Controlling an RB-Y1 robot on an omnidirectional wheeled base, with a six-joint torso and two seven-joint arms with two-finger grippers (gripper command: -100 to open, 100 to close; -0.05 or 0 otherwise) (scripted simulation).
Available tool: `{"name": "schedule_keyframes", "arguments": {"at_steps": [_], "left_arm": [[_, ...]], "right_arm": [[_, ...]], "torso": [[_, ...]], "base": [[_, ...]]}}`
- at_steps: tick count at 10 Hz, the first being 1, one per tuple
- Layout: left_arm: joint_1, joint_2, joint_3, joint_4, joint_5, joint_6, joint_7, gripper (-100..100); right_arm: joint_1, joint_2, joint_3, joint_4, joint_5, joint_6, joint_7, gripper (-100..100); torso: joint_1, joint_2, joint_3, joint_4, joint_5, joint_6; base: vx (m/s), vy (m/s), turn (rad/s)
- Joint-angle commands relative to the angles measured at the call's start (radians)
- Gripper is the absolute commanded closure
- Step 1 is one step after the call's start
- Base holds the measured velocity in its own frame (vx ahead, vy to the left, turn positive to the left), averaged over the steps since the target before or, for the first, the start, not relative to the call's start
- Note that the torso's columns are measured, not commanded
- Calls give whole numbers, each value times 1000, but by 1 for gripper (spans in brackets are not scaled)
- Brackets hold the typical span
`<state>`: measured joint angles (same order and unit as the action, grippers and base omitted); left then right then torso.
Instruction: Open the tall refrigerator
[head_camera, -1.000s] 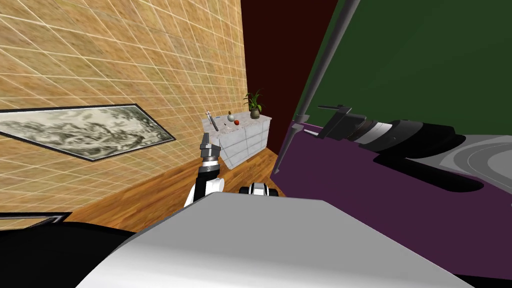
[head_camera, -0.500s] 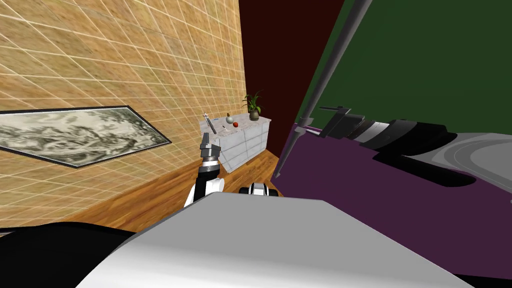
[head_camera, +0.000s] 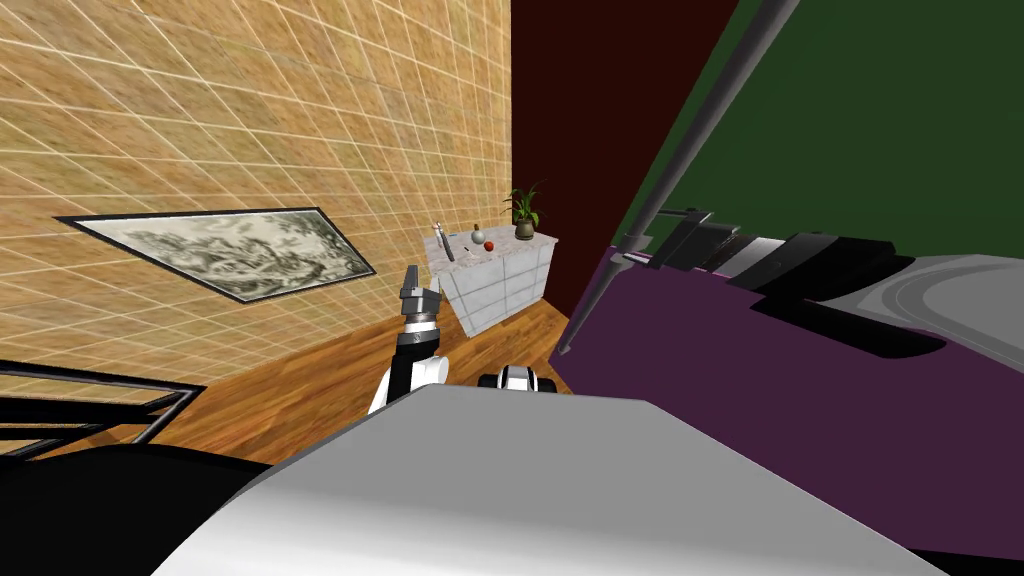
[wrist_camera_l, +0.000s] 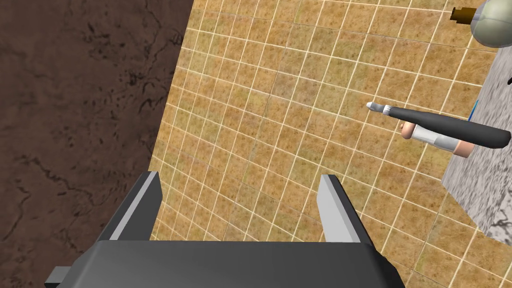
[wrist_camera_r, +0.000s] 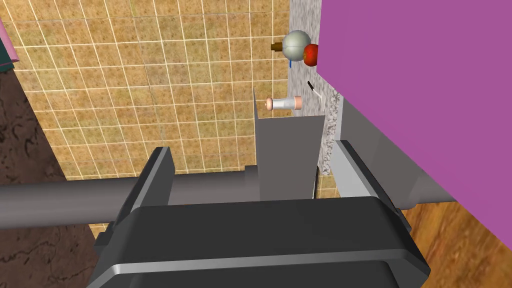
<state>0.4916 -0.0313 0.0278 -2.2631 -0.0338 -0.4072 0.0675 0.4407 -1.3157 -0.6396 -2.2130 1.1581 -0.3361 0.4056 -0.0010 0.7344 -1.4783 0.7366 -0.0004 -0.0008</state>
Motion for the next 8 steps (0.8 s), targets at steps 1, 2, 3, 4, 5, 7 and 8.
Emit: {"name": "schedule_keyframes", "arguments": {"at_steps": [1,2,3,4,5,7,8], "left_arm": [[0,0,0,0,0,0,0,0],[0,0,0,0,0,0,0,0],[0,0,0,0,0,0,0,0],[0,0,0,0,0,0,0,0],[0,0,0,0,0,0,0,0],[0,0,0,0,0,0,0,0],[0,0,0,0,0,0,0,0]], "right_arm": [[0,14,-2,-27,-8,-13,10,100],[4,22,-4,-55,-11,-16,9,100],[9,29,-6,-83,-14,-18,9,100],[13,37,-8,-111,-16,-21,9,100],[16,27,-1,-101,-13,-20,1,100],[1,34,-2,-164,-30,-32,-7,100],[-8,37,-4,-192,-38,-37,-11,100]], "torso": [[-1,1,1,0,0,0],[-2,1,1,2,0,2],[-5,5,2,7,1,6],[-5,7,3,6,0,4],[-7,8,4,6,-1,5],[-7,10,6,5,-2,-1],[-6,12,7,6,-2,-4]], "base": [[43,-22,-216],[84,-26,-303],[102,-39,-228],[96,-49,-179],[42,-2,-31],[-92,4,25],[-195,10,76]]}}
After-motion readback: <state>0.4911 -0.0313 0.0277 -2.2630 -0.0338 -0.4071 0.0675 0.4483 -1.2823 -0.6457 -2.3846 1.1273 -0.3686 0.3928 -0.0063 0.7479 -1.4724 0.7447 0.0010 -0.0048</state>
